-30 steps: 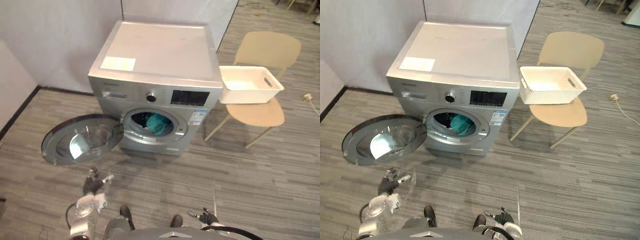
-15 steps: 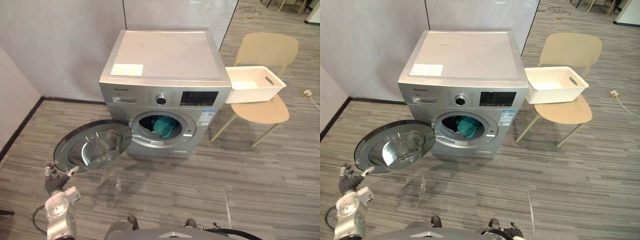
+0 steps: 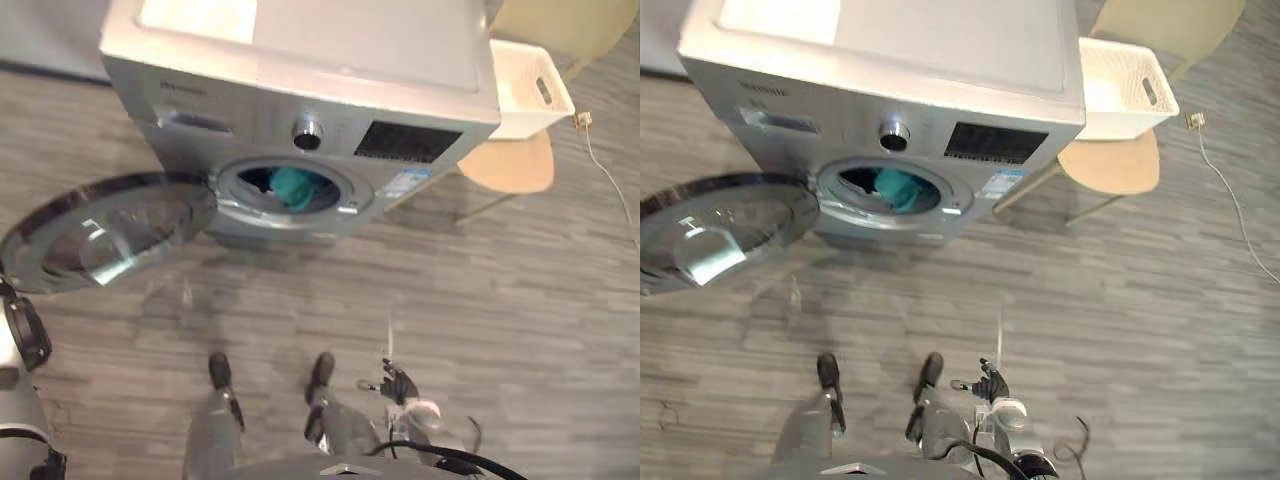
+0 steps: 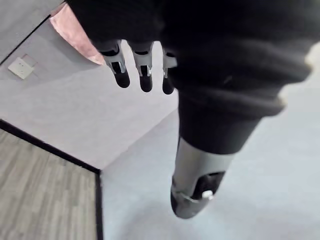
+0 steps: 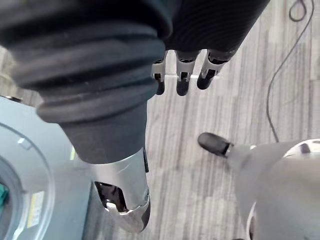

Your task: Pick up the laundry basket with both hands and put the clothes into the washing machine.

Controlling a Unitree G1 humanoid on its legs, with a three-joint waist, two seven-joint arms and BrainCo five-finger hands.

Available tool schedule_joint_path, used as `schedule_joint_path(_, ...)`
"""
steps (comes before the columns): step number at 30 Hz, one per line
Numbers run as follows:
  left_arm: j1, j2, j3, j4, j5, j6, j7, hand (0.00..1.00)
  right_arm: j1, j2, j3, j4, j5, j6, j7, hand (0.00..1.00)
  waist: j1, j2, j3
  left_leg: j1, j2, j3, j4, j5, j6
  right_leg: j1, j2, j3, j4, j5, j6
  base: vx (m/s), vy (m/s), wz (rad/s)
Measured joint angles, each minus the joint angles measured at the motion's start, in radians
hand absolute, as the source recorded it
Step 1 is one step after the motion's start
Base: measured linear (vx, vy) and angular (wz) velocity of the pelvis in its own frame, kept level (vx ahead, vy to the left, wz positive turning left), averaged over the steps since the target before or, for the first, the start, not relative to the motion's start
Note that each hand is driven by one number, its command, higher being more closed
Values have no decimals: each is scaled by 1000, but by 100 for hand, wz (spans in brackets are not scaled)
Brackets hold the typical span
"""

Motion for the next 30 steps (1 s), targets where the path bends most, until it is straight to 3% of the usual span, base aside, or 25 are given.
schedule_joint_path(3,-114,56,-42,63,-3,7,-37,0,0,13,17,-36,33,-11,0,0,8,-38,45,-61,38,-6,20,4,-7,-55,34,1,0,35,-20,-59,-23,-11)
schedule_joint_path(8,-209,68,-64,79,-1,8,-96,0,24,28,19,-144,46,-15,0,0,28,-91,103,-152,109,-16,86,3,-9,-116,90,2,-1,116,-29,-41,17,-11)
schedule_joint_path(12,-300,70,-28,66,10,0,-128,0,62,30,19,-265,69,-30,-1,0,37,-99,119,-228,144,-43,117,3,-9,-164,119,2,-8,160,-24,-50,68,0)
schedule_joint_path(13,-294,58,41,60,10,-4,-137,0,78,32,19,-306,69,-32,-1,0,48,-106,122,-232,152,-40,123,2,-10,-169,125,4,-8,165,-18,-39,79,-15)
schedule_joint_path(16,-203,42,262,9,12,-8,-195,0,131,34,19,-426,68,-32,12,0,76,-111,120,-270,195,-34,161,-11,-28,-192,155,9,-8,158,-14,-23,37,-18)
schedule_joint_path(21,8,32,410,-11,57,-4,-258,0,151,34,37,-537,66,-18,26,0,93,-153,88,-344,244,-33,267,-35,-67,-219,185,55,-7,48,26,5,-65,-17)
schedule_joint_path(25,187,-14,451,-17,66,-15,-274,0,162,36,39,-545,65,-14,45,0,99,-146,38,-354,275,-33,292,-42,-85,-220,211,55,-7,-13,12,10,-109,-20)
schedule_joint_path(27,316,-90,450,-12,63,-15,-314,0,182,35,39,-491,64,-8,48,0,95,-130,-39,-332,276,-28,272,-26,-94,-214,216,58,-7,-15,8,64,-46,1)
schedule_joint_path(30,447,-182,439,31,25,-12,-353,0,173,31,55,-430,43,-6,64,0,93,-121,-80,-238,251,7,221,-10,-96,-162,199,83,-7,-11,2,95,16,-4)
